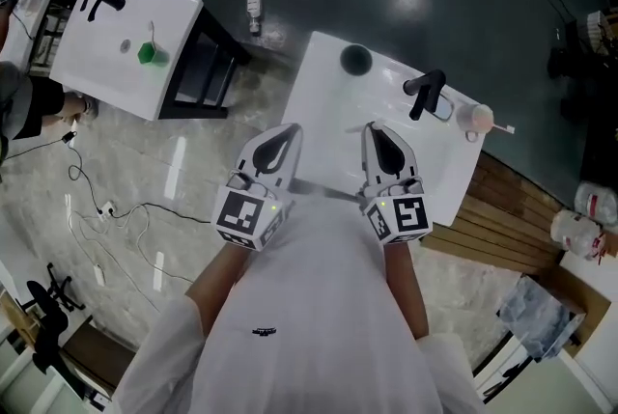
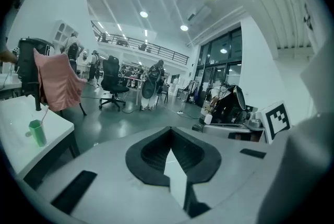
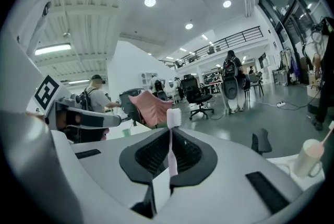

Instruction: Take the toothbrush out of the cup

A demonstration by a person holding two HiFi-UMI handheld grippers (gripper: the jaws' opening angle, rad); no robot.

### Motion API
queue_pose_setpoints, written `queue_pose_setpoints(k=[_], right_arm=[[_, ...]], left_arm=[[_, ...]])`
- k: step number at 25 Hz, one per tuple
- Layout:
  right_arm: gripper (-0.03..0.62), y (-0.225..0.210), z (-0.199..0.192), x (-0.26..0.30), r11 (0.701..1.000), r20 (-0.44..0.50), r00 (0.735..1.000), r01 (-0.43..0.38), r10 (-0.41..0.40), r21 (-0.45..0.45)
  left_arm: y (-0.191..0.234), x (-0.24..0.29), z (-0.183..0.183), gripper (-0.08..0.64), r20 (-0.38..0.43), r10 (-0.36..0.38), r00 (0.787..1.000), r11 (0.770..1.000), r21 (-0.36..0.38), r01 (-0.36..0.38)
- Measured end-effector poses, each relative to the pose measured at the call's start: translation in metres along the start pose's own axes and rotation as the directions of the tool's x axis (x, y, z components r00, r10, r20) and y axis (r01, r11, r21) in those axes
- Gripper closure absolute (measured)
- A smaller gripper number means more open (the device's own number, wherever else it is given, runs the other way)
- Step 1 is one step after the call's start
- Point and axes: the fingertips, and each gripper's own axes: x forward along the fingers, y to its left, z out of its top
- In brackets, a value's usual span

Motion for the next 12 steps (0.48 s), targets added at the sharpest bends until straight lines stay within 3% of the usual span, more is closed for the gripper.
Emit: queue_pose_setpoints(k=[12], right_arm=[[0.580,0.038,-0.069,0.049,0.977,-0.139,0.982,-0.104,0.131,0.185]], left_arm=[[0.033,-0.022,-0.036,0.557,-0.046,0.088,0.995,0.994,-0.055,-0.091]])
